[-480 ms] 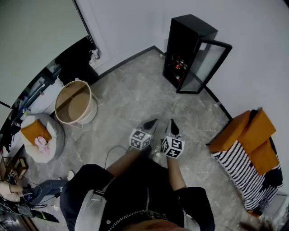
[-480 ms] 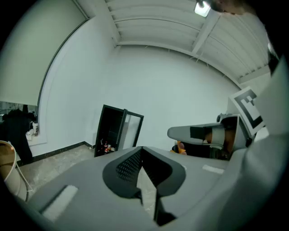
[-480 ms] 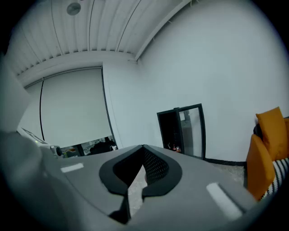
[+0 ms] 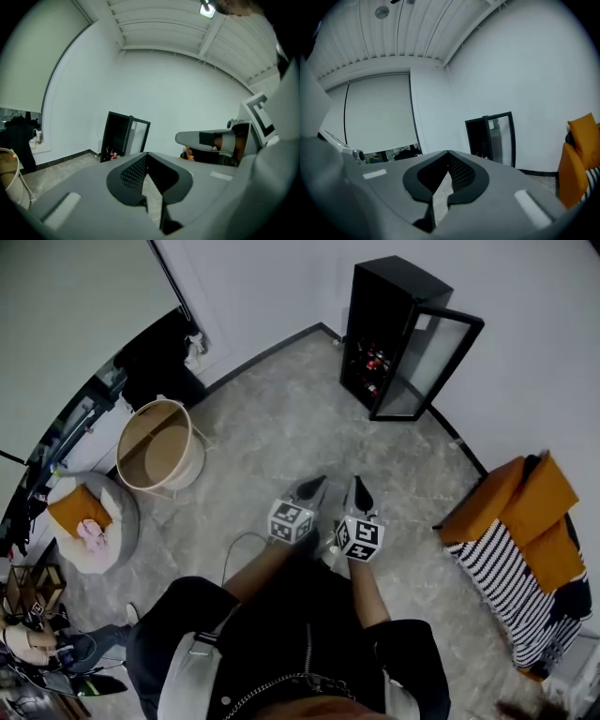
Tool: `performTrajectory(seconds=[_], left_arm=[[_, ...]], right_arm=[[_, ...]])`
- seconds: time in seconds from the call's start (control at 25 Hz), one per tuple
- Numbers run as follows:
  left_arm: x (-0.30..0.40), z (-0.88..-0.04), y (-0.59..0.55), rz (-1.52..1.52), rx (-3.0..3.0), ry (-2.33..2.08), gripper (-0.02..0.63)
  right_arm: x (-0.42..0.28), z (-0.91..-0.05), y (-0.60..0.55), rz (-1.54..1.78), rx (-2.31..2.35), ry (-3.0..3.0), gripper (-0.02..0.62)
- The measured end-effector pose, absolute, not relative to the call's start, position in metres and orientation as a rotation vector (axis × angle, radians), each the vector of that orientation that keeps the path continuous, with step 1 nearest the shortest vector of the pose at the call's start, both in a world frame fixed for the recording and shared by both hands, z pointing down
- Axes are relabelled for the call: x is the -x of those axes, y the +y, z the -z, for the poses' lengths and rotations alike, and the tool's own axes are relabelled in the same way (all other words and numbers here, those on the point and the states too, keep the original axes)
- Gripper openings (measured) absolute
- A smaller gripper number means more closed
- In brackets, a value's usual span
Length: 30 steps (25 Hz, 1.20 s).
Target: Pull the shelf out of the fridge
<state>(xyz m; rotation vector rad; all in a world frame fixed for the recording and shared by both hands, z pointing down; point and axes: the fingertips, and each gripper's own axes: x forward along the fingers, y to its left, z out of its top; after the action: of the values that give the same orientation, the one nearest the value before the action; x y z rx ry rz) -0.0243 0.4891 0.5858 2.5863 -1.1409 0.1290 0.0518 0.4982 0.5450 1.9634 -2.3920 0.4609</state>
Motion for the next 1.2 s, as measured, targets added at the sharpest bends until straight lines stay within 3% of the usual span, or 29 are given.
performTrajectory(seconds=[1.2], left_arm=[[0.003, -0.564, 0.417, -0.086, -2.614, -1.151, 0.011]], right_arm=[[-0.063, -0.531, 0.437, -0.438, -1.93, -2.394, 0.003]])
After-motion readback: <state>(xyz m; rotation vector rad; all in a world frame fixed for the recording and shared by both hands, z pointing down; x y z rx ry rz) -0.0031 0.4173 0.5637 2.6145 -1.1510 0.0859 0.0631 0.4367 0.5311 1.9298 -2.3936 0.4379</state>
